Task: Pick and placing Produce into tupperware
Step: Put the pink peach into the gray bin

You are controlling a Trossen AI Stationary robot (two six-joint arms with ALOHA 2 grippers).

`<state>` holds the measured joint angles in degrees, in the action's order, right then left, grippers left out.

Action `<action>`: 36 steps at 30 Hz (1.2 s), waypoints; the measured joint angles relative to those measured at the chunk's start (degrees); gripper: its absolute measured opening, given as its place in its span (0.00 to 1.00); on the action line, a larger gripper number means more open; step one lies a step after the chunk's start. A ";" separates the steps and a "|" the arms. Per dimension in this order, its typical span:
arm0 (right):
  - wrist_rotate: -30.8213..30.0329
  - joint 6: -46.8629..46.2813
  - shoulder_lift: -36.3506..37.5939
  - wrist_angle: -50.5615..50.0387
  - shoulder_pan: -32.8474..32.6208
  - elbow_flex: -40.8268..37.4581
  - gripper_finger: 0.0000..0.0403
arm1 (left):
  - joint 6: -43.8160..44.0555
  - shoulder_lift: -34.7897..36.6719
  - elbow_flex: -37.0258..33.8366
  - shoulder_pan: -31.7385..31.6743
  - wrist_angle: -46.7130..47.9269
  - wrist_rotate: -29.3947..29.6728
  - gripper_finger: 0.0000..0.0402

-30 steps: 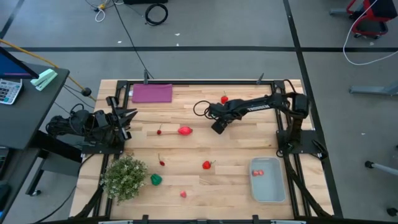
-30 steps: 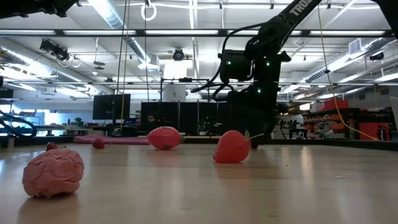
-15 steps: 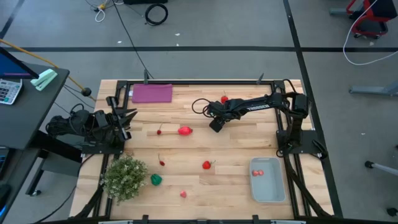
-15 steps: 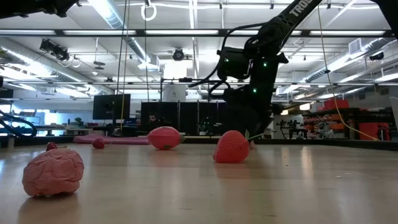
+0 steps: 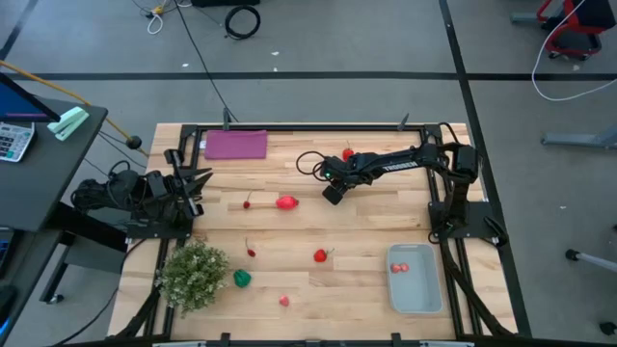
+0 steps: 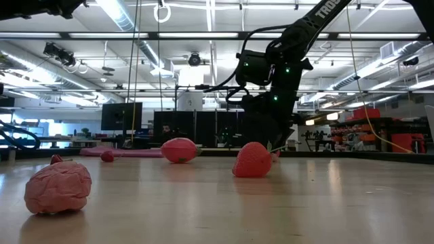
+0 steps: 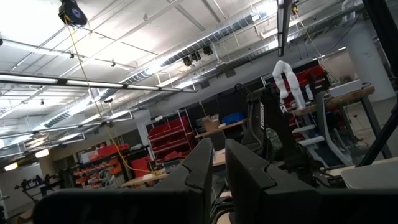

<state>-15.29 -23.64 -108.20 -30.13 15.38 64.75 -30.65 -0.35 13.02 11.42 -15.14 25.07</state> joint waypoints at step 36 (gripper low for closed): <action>2.25 -64.66 23.85 -37.20 -42.54 6.01 0.02 | -0.21 -0.01 0.00 0.00 -0.98 0.00 0.13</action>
<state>-13.04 -88.30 -84.35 -67.33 -27.17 70.76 -30.87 -0.36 13.02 11.42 -16.12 25.08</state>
